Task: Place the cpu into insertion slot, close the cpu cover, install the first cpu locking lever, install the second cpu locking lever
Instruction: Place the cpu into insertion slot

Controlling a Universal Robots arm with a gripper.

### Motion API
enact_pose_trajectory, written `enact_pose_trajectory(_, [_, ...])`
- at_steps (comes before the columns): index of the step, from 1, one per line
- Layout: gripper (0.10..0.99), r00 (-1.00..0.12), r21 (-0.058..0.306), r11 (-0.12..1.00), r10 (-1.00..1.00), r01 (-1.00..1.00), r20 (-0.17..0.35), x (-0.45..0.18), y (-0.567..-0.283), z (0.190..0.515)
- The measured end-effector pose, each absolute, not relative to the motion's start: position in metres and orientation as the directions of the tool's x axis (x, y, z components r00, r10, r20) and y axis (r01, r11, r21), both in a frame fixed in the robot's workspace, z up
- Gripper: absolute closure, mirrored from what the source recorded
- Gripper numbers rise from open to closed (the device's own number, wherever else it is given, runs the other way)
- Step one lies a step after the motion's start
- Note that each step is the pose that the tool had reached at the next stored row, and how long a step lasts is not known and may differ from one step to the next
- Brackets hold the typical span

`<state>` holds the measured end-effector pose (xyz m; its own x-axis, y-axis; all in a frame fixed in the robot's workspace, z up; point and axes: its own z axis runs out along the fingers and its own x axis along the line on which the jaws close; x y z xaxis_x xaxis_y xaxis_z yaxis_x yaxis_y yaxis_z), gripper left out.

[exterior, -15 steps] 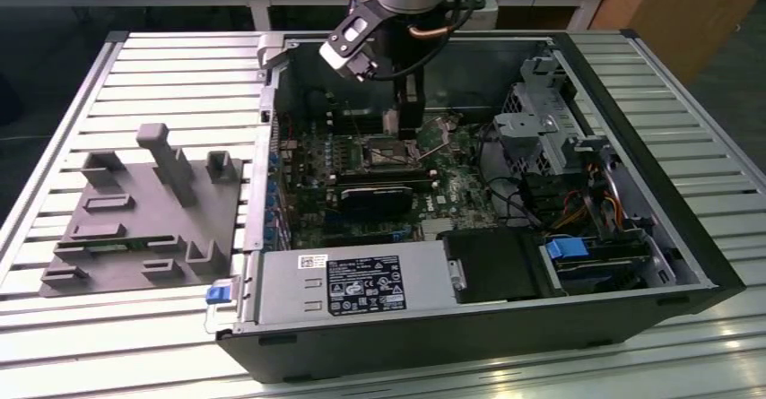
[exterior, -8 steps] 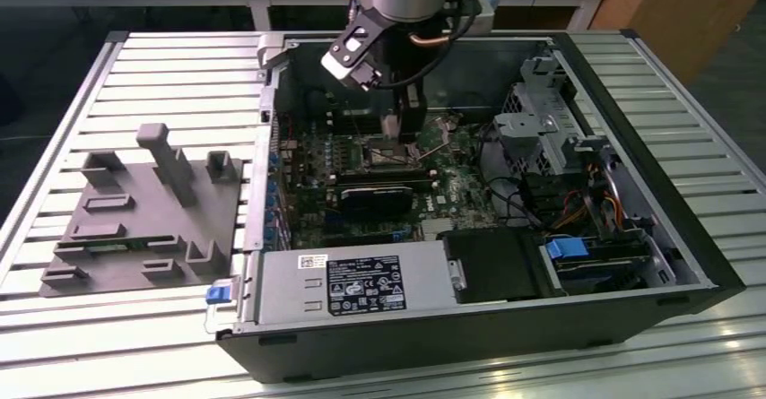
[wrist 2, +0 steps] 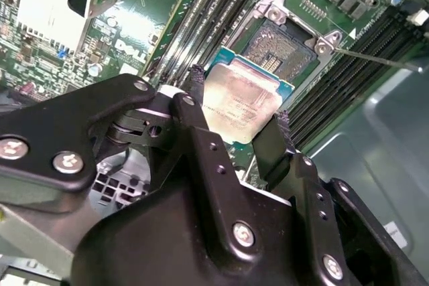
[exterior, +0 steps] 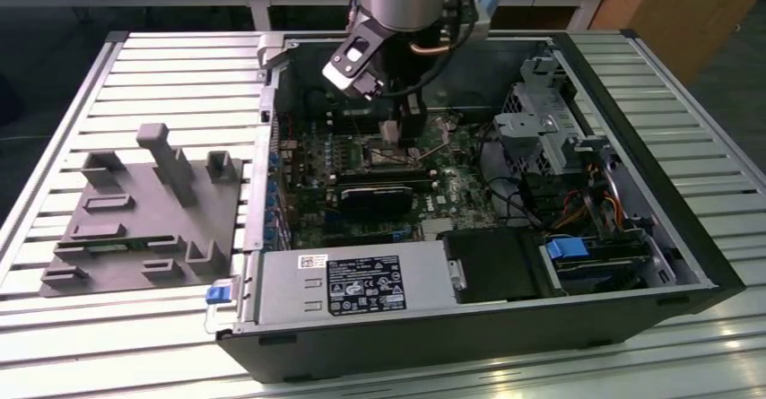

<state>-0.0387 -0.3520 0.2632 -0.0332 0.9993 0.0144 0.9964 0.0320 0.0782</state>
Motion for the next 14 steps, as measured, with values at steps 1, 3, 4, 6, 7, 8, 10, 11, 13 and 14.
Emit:
enact_pose_trajectory(1, [0.545, -0.042, 0.078, 0.04, 0.999, 0.996, 0.014, -0.039, -0.352, 0.262])
enact_pose_trajectory(3, [0.545, -0.052, 0.078, 0.051, 0.999, 0.996, 0.014, -0.039, -0.351, 0.259])
enact_pose_trajectory(4, [0.545, -0.055, 0.078, 0.053, 0.998, 0.996, 0.014, -0.039, -0.351, 0.257])
enact_pose_trajectory(6, [0.545, -0.058, 0.078, 0.056, 0.998, 0.995, 0.014, -0.039, -0.349, 0.255])
enact_pose_trajectory(7, [0.545, -0.058, 0.078, 0.057, 0.998, 0.995, 0.014, -0.039, -0.349, 0.254])
enact_pose_trajectory(8, [0.545, -0.058, 0.078, 0.057, 0.998, 0.995, 0.012, -0.04, -0.348, 0.253])
enact_pose_trajectory(10, [0.545, -0.058, 0.078, 0.057, 0.998, 0.995, 0.007, -0.04, -0.347, 0.25])
enact_pose_trajectory(11, [0.545, -0.058, 0.078, 0.058, 0.998, 0.995, 0.004, -0.04, -0.347, 0.249])
enact_pose_trajectory(13, [0.545, -0.058, 0.077, 0.058, 0.998, 0.995, 0.0, -0.04, -0.346, 0.247])
enact_pose_trajectory(14, [0.545, -0.058, 0.077, 0.058, 0.998, 0.995, -0.001, -0.04, -0.346, 0.246])
